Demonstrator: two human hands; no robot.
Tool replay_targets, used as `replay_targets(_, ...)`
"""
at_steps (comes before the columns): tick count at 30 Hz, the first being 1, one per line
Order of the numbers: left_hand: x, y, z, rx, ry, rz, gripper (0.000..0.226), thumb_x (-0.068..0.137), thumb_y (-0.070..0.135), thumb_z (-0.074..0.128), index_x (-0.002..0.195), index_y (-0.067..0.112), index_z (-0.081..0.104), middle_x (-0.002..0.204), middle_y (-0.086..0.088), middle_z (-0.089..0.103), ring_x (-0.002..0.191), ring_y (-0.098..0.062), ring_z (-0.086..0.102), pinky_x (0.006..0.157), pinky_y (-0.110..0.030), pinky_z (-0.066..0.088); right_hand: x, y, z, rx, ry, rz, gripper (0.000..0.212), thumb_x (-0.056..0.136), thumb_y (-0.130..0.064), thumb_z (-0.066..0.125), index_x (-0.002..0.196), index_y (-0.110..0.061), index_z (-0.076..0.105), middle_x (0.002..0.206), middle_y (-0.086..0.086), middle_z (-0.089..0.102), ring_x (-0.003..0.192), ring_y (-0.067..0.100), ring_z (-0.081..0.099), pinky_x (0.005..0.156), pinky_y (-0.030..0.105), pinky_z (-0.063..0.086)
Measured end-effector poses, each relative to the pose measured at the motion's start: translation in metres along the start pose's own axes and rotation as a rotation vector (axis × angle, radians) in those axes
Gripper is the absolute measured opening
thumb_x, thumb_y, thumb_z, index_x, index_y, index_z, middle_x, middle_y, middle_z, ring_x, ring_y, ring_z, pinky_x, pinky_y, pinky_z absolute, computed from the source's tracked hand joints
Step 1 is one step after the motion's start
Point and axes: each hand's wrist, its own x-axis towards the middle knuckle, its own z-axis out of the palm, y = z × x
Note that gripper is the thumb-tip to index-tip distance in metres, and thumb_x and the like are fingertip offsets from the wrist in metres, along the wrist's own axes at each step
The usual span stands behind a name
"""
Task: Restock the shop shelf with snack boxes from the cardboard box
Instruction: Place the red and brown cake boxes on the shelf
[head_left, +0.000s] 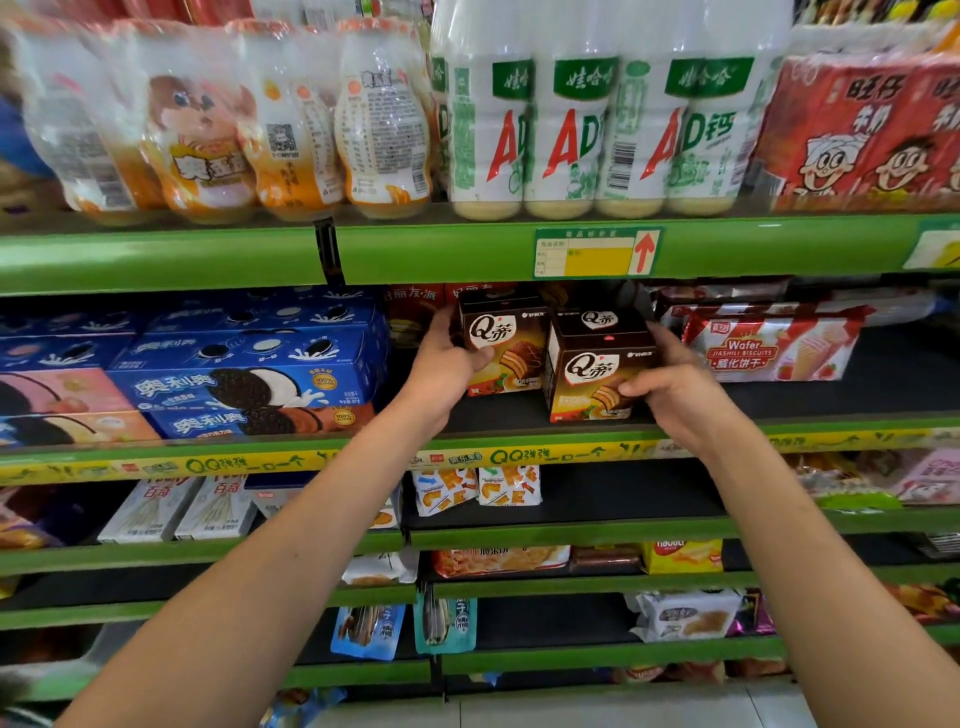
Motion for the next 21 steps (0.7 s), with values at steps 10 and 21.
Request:
replay_targets(10,-0.006,0.001,0.048,0.068,-0.171,-0.013,0.078,0.088,-0.005,0.050,0.155,0.027,0.027,0.157,0.001,0.036,0.141,-0.018,0.035,0.117,-0.045,0.030,0.003,0.006,0.008,-0.276,0.008,0.000,0.056,0.071,0.023,0.050,0.101,-0.022,0.062,0.090,-0.006,0.071,0.100,0.018,0.061,0.082,0.028,0.046)
replay_targets(21,0.000,0.012,0.081,0.049,0.107,-0.055,0.028,0.099,0.016,0.046,0.124,0.015,0.059,0.124,-0.008,0.064,0.110,-0.026,0.059,0.087,-0.030,0.046,0.029,-0.002,0.012,-0.369,0.049,-0.042,0.084,0.046,-0.006,0.075,0.124,-0.025,0.051,0.113,-0.005,0.070,0.107,0.012,0.063,0.092,0.032,0.049)
